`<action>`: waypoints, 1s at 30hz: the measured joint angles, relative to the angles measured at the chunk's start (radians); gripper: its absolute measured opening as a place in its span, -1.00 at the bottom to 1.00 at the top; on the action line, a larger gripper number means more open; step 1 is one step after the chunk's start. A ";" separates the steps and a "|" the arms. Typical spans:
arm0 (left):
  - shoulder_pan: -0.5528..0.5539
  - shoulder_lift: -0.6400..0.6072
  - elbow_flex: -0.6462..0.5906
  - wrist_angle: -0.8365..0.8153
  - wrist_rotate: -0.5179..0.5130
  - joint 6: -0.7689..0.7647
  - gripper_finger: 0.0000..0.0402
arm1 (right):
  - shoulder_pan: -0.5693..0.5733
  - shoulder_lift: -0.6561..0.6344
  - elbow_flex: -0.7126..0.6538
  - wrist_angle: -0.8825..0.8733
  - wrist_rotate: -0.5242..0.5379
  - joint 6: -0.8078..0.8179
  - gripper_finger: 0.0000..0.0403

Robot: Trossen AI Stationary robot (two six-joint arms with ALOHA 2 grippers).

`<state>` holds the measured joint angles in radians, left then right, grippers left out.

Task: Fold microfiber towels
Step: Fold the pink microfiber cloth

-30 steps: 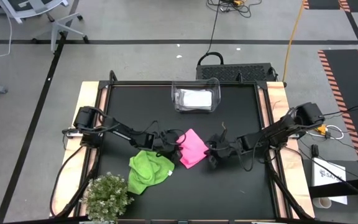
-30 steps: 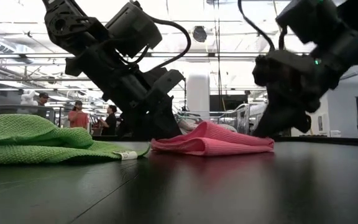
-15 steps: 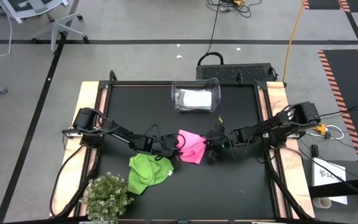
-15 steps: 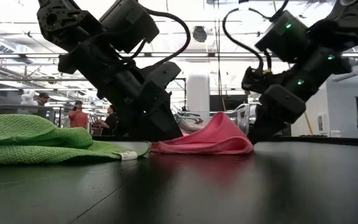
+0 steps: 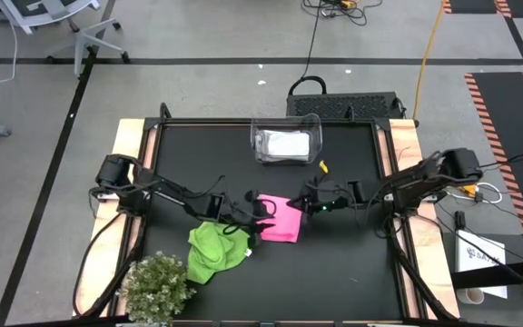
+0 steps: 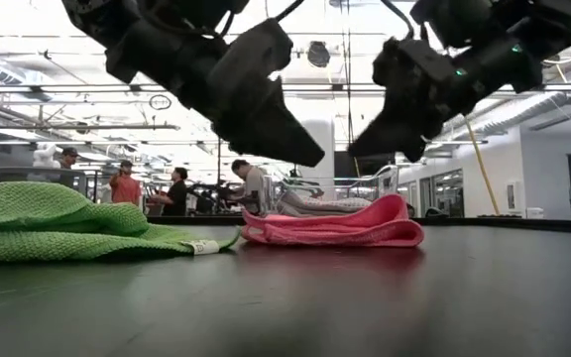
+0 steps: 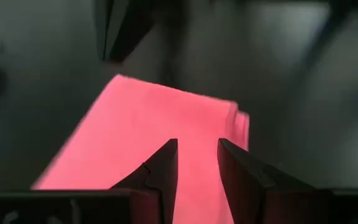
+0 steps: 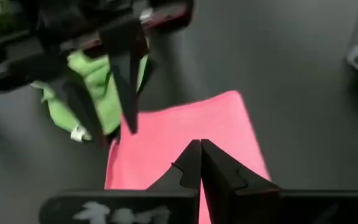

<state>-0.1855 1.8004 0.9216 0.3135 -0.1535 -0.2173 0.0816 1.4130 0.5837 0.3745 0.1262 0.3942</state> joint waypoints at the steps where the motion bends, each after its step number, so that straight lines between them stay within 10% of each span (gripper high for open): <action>1: 0.005 0.000 0.000 -0.006 0.005 0.071 -0.43 | 0.012 0.003 -0.005 0.004 0.005 -0.006 -1.00; 13: 0.162 0.028 -0.075 -0.001 0.174 0.295 -0.50 | 0.070 0.275 -0.008 0.228 0.240 -0.090 -1.00; 30: 0.150 0.042 -0.232 0.138 0.179 0.269 -0.96 | 0.020 0.658 -0.005 0.651 0.218 -0.076 -1.00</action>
<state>-0.0357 1.8427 0.6895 0.4511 0.0258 0.0513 0.1017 2.0712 0.5785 1.0253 0.3441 0.3184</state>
